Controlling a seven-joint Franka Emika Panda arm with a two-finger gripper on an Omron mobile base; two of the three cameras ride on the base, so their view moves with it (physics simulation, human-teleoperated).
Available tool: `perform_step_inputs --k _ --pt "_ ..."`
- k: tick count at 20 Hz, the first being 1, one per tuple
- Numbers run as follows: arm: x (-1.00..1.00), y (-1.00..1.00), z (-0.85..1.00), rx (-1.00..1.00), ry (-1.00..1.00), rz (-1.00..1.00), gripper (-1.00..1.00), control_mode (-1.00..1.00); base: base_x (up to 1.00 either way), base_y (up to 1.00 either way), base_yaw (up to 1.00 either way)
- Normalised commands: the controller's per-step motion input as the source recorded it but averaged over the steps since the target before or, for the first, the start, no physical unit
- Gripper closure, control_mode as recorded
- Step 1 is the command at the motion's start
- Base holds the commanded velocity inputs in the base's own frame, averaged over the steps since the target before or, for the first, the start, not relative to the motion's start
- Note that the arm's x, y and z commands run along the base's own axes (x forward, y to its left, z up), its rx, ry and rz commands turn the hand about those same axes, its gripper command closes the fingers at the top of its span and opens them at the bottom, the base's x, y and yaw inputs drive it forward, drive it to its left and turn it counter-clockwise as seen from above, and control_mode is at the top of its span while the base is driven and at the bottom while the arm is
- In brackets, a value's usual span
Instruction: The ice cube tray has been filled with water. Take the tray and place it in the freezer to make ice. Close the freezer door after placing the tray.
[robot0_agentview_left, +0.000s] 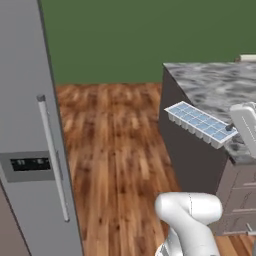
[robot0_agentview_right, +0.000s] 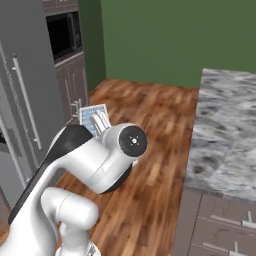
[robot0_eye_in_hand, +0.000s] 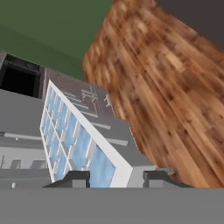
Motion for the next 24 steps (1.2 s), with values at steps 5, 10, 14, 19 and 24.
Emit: perform_step_inputs --k 5,10,14,19,24 --pt "0.00 0.00 0.00 0.00 0.00 0.00 1.00 1.00 0.92 0.28 -0.08" --pt "0.00 0.00 0.00 0.00 0.00 0.00 1.00 1.00 0.81 0.55 0.00" --pt "0.00 0.00 0.00 0.00 0.00 0.00 1.00 1.00 0.63 0.63 0.01" --pt "0.00 0.00 0.00 0.00 0.00 0.00 1.00 1.00 0.41 0.32 0.17" --pt "0.00 0.00 0.00 0.00 0.00 0.00 1.00 1.00 0.19 -0.02 0.32"
